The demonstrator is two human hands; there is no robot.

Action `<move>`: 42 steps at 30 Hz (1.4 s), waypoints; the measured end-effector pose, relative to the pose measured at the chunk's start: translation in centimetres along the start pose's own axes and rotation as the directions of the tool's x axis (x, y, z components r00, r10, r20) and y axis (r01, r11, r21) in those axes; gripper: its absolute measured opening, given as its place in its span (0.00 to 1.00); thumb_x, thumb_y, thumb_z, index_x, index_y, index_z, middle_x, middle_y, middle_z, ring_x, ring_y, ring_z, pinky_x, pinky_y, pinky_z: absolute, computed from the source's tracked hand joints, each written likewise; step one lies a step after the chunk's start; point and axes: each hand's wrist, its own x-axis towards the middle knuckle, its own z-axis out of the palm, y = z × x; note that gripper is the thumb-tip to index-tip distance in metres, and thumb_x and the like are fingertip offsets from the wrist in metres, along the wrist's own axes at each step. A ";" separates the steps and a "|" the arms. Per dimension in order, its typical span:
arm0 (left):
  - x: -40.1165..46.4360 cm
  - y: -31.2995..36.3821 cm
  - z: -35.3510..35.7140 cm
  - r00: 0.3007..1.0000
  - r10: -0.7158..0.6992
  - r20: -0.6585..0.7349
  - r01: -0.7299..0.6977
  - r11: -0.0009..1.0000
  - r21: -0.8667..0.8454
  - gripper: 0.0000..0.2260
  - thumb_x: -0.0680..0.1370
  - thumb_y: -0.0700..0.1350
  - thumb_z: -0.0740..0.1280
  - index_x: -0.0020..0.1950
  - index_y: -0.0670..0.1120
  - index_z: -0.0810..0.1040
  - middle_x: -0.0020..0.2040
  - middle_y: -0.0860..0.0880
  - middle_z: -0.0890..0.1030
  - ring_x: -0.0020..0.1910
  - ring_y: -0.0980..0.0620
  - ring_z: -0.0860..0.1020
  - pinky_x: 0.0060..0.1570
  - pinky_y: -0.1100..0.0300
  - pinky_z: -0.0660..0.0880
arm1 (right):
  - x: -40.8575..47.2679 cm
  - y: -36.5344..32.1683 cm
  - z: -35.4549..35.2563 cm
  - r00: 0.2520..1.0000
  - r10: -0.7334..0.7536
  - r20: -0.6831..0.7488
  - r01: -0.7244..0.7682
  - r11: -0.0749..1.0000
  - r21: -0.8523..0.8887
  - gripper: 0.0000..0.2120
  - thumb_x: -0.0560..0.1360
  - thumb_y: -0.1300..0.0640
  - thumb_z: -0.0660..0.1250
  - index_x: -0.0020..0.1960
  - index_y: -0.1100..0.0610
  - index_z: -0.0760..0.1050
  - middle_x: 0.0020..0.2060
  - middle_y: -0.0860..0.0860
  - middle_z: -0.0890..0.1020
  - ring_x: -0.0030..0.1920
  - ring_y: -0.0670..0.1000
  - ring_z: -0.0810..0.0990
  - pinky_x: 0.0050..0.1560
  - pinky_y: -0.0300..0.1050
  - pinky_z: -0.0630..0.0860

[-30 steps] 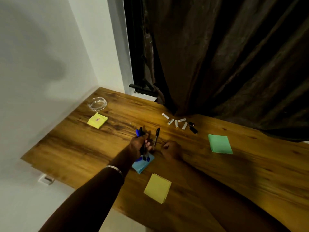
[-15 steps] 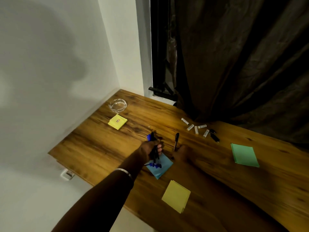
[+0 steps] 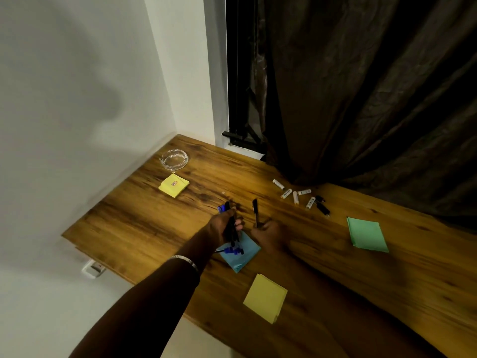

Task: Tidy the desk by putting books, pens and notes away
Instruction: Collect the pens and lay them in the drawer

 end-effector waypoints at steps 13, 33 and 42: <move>-0.3 -0.3 -0.9 0.997 0.080 -0.005 -0.080 0.997 0.001 0.12 0.83 0.42 0.55 0.41 0.43 0.68 0.31 0.46 0.69 0.20 0.54 0.70 0.21 0.66 0.69 | -2.3 0.3 2.9 0.930 -0.360 0.076 0.361 0.933 -0.002 0.15 0.70 0.56 0.69 0.29 0.60 0.68 0.25 0.55 0.72 0.28 0.52 0.70 0.31 0.43 0.60; -4.7 -3.4 -1.4 0.990 0.047 -0.131 -0.041 0.998 0.047 0.16 0.79 0.43 0.63 0.33 0.40 0.70 0.19 0.48 0.73 0.16 0.54 0.72 0.20 0.68 0.69 | -5.7 4.3 -0.1 0.948 -0.308 0.079 0.313 0.948 -0.062 0.22 0.73 0.60 0.64 0.28 0.53 0.55 0.26 0.47 0.58 0.28 0.45 0.58 0.34 0.43 0.57; -7.2 -4.2 -3.1 0.989 0.063 -0.133 -0.054 0.996 0.069 0.13 0.81 0.40 0.58 0.38 0.39 0.73 0.22 0.49 0.78 0.20 0.56 0.77 0.29 0.63 0.76 | -7.9 5.0 0.1 0.965 -0.243 0.100 0.253 0.962 -0.100 0.16 0.74 0.58 0.66 0.29 0.55 0.67 0.27 0.50 0.73 0.30 0.46 0.70 0.30 0.42 0.63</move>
